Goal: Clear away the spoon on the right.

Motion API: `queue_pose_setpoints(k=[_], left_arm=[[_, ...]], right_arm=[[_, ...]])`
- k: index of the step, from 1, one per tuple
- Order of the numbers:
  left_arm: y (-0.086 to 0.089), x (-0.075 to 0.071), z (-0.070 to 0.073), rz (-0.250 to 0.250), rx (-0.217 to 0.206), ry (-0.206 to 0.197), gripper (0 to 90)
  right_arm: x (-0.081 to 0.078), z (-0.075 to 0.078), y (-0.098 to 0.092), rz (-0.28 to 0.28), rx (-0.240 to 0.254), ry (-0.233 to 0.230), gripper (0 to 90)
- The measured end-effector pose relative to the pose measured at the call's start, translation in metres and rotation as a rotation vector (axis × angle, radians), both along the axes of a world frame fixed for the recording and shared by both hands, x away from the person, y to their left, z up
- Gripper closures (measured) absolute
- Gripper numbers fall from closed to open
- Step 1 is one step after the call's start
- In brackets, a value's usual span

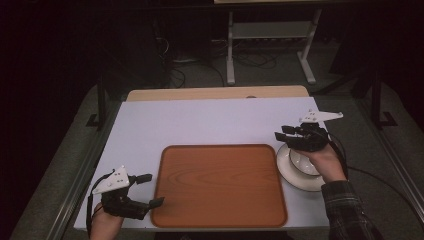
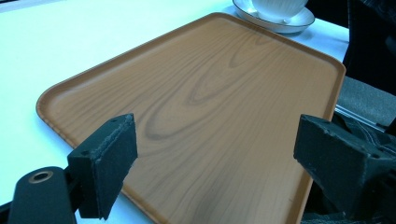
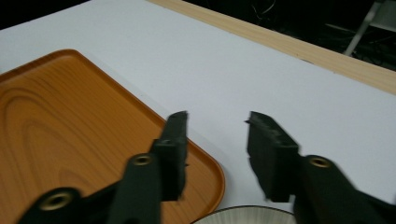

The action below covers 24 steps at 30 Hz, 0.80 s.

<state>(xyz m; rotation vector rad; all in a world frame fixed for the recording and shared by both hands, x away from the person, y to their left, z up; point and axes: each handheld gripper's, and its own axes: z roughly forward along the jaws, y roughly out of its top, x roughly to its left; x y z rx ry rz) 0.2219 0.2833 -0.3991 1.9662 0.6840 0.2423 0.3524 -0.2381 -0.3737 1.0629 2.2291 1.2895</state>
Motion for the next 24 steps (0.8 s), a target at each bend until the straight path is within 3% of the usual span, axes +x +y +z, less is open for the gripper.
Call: queue_pose_setpoints(k=[1,2,10,18,20,24], left_arm=[[0.0,0.0,0.0,0.0,0.0,0.0,13.0],[0.0,0.0,0.0,0.001,-0.002,-0.001,13.0],[0.0,0.0,0.0,0.001,-0.005,-0.001,13.0],[0.0,0.0,0.0,0.001,-0.004,-0.002,13.0],[0.0,0.0,0.0,-0.001,-0.002,-0.003,13.0],[0.001,0.0,0.0,0.0,-0.001,-0.003,13.0]], right_arm=[[0.0,0.0,0.0,0.0,0.0,0.0,61.0],[0.001,0.0,0.0,-0.015,-0.011,0.006,68.1],[0.004,-0.003,-0.006,-0.053,-0.023,0.033,88.3],[0.008,-0.006,-0.012,-0.099,-0.061,0.049,89.5],[0.009,-0.009,-0.017,-0.138,-0.089,0.061,89.5],[0.009,-0.011,-0.021,-0.153,-0.088,0.071,89.5]])
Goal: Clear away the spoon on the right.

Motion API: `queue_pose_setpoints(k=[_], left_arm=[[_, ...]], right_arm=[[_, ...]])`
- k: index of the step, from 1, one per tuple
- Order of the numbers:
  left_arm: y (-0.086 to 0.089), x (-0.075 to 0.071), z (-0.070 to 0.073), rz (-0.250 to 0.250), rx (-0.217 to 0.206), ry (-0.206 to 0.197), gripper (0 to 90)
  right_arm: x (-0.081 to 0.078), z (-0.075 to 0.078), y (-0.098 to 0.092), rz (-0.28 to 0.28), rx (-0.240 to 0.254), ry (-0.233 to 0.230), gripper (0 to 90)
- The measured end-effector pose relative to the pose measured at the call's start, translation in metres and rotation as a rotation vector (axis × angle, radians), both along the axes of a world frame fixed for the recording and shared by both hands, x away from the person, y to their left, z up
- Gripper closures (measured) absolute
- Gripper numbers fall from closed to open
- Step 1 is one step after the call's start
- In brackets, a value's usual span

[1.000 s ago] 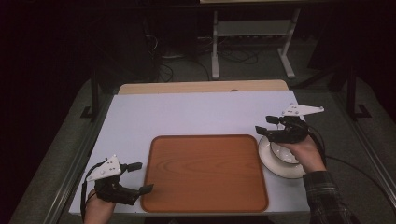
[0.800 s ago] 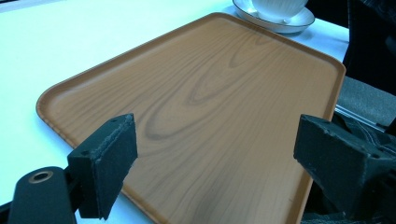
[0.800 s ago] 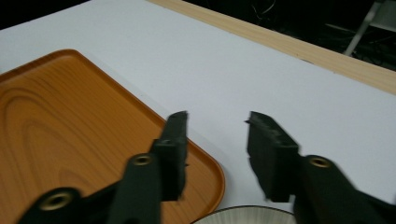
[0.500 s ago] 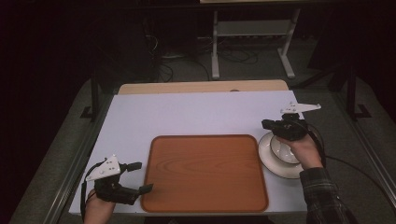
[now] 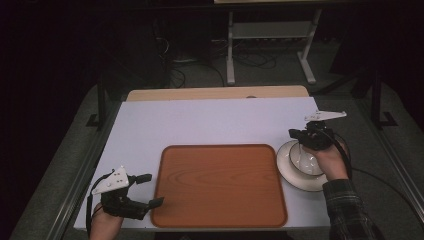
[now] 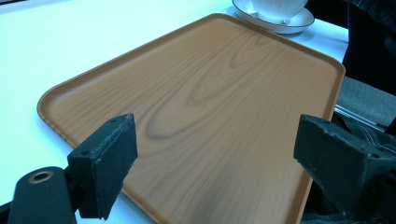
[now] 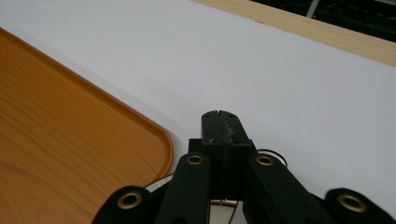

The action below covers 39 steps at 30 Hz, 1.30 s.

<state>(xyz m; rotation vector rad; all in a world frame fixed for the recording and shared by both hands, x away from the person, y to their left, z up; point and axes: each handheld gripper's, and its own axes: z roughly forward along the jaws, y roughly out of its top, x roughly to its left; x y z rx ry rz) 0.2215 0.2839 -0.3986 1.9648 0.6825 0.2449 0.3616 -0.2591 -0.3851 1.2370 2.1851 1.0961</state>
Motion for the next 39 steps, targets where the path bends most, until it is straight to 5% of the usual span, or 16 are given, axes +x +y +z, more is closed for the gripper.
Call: queue_pose_setpoints(k=[39], left_arm=[[0.001,-0.001,0.001,0.005,-0.003,-0.004,13.0]], right_arm=[[-0.012,-0.003,-0.052,-0.154,-0.026,-0.008,89.5]])
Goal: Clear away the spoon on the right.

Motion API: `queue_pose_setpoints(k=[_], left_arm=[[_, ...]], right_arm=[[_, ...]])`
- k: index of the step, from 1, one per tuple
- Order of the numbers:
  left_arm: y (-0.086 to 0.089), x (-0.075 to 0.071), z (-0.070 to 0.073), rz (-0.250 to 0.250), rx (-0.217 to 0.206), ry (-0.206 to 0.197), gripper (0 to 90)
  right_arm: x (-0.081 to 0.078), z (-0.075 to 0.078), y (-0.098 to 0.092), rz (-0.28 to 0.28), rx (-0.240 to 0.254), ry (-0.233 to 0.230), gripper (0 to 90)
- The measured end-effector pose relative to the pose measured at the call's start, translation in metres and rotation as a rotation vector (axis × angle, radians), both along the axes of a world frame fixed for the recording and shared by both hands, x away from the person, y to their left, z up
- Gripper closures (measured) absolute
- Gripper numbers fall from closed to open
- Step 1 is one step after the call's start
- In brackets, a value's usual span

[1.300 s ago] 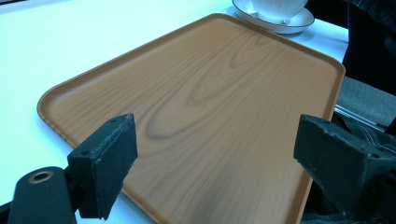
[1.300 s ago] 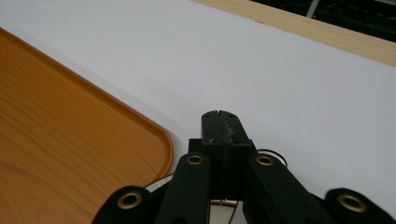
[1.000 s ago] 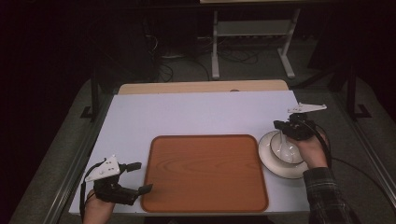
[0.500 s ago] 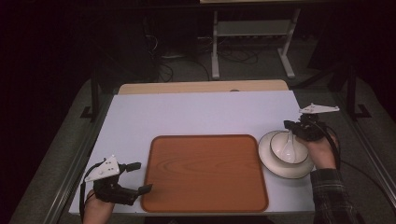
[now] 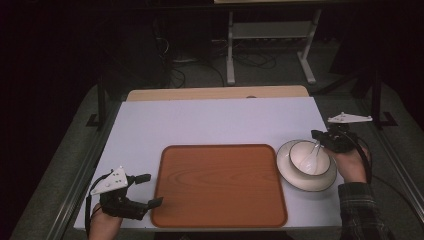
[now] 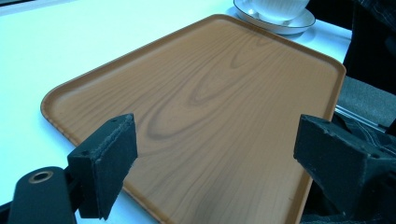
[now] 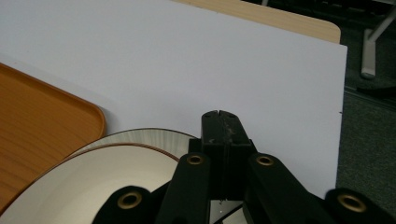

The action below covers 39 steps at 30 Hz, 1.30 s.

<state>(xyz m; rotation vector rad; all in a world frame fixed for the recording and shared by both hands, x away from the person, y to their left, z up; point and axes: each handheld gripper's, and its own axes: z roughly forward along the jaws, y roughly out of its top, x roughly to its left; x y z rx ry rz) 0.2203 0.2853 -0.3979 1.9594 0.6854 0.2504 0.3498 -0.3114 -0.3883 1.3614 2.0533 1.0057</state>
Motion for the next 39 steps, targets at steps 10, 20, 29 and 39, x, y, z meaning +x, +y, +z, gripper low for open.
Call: queue_pose_setpoints(k=[10,20,29,39], left_arm=[[0.0,0.0,0.0,0.0,0.001,0.001,13.0],[0.0,0.0,0.0,-0.001,0.001,0.0,13.0],[0.001,0.0,0.001,0.002,0.0,-0.002,13.0],[0.001,0.0,0.001,0.001,-0.001,-0.002,13.0]], right_arm=[[-0.006,0.001,-0.01,-0.029,-0.002,0.001,89.5],[-0.012,0.0,-0.018,-0.054,-0.004,0.006,89.5],[-0.025,-0.002,-0.026,-0.07,-0.003,0.014,89.6],[-0.04,-0.002,-0.033,-0.086,-0.002,0.022,89.6]])
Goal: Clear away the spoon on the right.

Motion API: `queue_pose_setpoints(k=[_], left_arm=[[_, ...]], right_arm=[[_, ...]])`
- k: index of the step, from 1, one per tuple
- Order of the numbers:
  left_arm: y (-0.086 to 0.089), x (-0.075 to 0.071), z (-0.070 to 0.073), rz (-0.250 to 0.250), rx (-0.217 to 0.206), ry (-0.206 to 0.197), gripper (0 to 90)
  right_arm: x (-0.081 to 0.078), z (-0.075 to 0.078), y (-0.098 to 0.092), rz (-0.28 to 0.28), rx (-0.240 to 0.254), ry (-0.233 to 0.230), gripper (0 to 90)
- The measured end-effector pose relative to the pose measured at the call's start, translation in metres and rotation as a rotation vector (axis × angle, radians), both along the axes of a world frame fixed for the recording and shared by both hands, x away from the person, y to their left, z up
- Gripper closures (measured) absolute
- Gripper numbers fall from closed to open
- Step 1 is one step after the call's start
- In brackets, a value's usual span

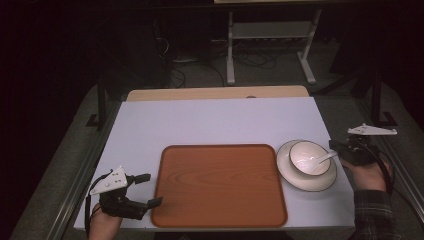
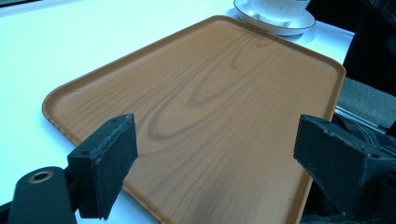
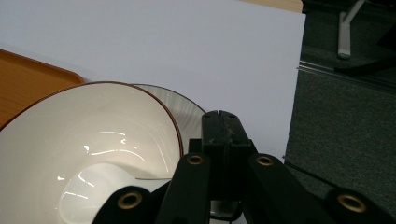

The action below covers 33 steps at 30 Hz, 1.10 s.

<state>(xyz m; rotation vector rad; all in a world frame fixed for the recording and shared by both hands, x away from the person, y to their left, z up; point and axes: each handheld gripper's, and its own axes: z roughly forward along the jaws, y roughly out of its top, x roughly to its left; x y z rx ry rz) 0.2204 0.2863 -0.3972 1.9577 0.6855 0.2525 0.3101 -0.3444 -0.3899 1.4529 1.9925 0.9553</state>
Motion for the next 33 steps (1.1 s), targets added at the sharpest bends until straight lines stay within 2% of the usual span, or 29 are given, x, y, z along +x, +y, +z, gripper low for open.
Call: queue_pose_setpoints(k=[9,13,16,18,19,20,21,22,26,29,33], left_arm=[[0.0,0.0,0.0,0.0,-0.001,0.0,13.0],[0.0,0.0,0.0,0.0,0.0,0.001,13.0],[0.0,0.0,0.0,-0.001,-0.001,0.0,12.9],[0.0,0.0,0.0,0.0,-0.001,0.001,13.0],[0.0,0.0,0.0,-0.001,-0.001,0.001,13.0],[0.0,0.0,0.0,-0.001,0.0,0.002,13.0],[0.0,0.0,0.0,-0.001,0.0,0.002,13.0],[0.0,0.0,0.0,-0.002,0.001,0.002,13.0],[0.0,0.0,0.0,-0.002,0.0,0.002,13.0],[0.0,0.0,0.0,-0.002,0.0,0.003,12.9],[0.0,0.0,0.0,-0.002,0.0,0.003,13.0]], right_arm=[[-0.012,0.001,-0.002,-0.015,0.008,-0.004,89.6],[-0.012,0.002,-0.002,-0.012,0.008,-0.013,89.5],[-0.013,0.005,-0.001,-0.012,0.028,-0.037,84.6],[-0.017,0.01,0.002,-0.01,0.049,-0.077,70.8],[-0.017,0.01,0.002,-0.01,0.049,-0.077,70.8],[-0.021,0.014,0.005,-0.021,0.044,-0.103,58.6],[-0.021,0.014,0.005,-0.021,0.044,-0.103,58.6],[-0.024,0.017,0.007,-0.028,0.05,-0.117,53.2],[-0.032,0.018,0.005,-0.026,0.101,-0.125,48.7],[-0.037,0.013,0.003,-0.035,0.114,-0.117,43.7],[-0.042,0.009,-0.001,-0.046,0.133,-0.115,43.5]])
